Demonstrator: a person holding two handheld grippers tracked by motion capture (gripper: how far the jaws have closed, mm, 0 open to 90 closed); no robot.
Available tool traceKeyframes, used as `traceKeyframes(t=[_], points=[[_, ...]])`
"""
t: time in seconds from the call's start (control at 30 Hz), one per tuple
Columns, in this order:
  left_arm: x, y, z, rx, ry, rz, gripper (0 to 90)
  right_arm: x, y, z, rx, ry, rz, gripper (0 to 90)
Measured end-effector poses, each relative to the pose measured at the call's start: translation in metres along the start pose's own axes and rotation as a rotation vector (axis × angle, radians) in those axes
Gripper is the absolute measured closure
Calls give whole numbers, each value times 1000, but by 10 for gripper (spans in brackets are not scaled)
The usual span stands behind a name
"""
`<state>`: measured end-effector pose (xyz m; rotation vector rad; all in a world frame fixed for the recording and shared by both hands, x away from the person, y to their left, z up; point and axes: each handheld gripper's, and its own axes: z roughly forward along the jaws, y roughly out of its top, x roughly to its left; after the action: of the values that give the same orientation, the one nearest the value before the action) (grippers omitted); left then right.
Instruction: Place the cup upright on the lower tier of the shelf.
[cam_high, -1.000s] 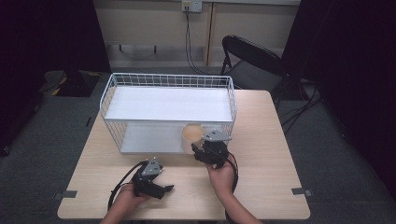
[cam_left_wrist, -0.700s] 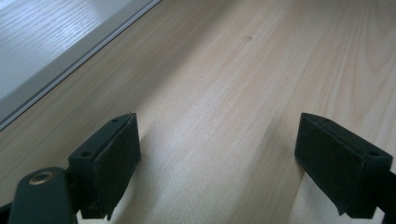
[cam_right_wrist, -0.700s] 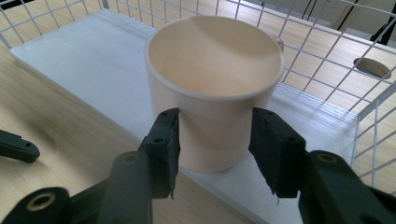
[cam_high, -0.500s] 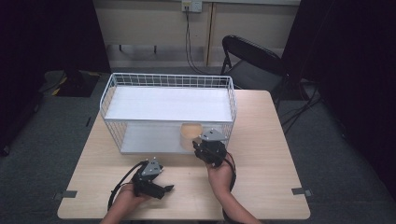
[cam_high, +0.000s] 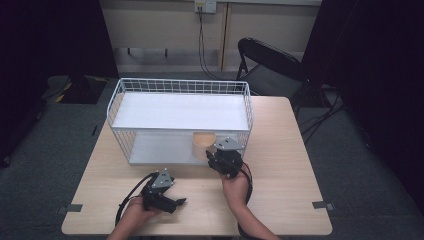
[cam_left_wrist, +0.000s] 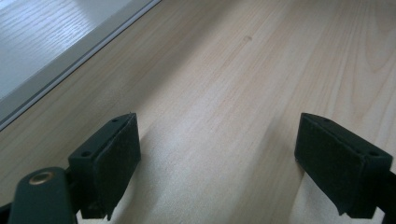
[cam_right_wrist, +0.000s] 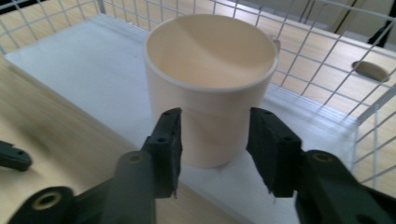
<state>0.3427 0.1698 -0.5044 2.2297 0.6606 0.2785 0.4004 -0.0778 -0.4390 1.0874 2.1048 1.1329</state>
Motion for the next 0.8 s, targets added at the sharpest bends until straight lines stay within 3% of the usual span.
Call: traceKeyframes(t=[0.23,0.43,0.47,0.63,0.8], points=[[0,0,0,0,0,0,139,2,1,-8,-1,32,2,351],[0,0,0,0,0,0,139,2,3,-13,-6,74,2,260],[0,0,0,0,0,0,139,2,4,-14,-3,90,-4,207],[0,0,0,0,0,0,139,1,1,-14,-5,94,-8,147],[0,0,0,0,0,0,139,0,-4,-17,-12,143,-30,138]])
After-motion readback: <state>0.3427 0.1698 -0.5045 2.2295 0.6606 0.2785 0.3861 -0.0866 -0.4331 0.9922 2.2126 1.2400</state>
